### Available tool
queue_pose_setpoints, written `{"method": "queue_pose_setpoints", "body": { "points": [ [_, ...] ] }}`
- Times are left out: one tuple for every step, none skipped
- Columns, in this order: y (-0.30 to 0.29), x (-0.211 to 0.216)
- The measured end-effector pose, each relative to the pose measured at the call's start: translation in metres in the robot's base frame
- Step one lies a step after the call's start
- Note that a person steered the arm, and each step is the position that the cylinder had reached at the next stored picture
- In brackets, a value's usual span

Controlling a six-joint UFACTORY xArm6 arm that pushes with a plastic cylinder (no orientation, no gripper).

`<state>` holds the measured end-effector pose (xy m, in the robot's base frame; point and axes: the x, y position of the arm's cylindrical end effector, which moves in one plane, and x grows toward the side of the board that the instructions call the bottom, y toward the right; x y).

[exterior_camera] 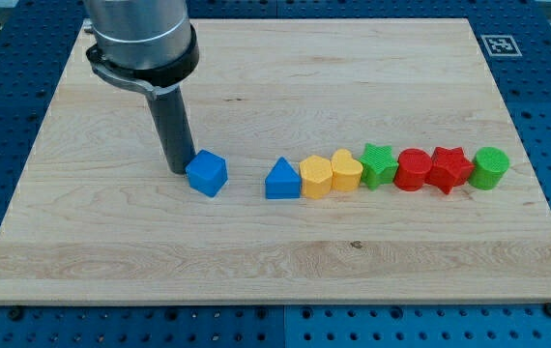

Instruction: Move the blue cube left to the blue triangle

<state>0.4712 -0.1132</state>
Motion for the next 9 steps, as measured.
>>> {"method": "queue_pose_setpoints", "body": {
  "points": [
    [0.001, 0.004],
    [0.007, 0.009],
    [0.013, 0.012],
    [0.020, 0.019],
    [0.022, 0.023],
    [0.022, 0.023],
    [0.013, 0.029],
    [0.012, 0.031],
    [0.017, 0.031]
  ]
}}
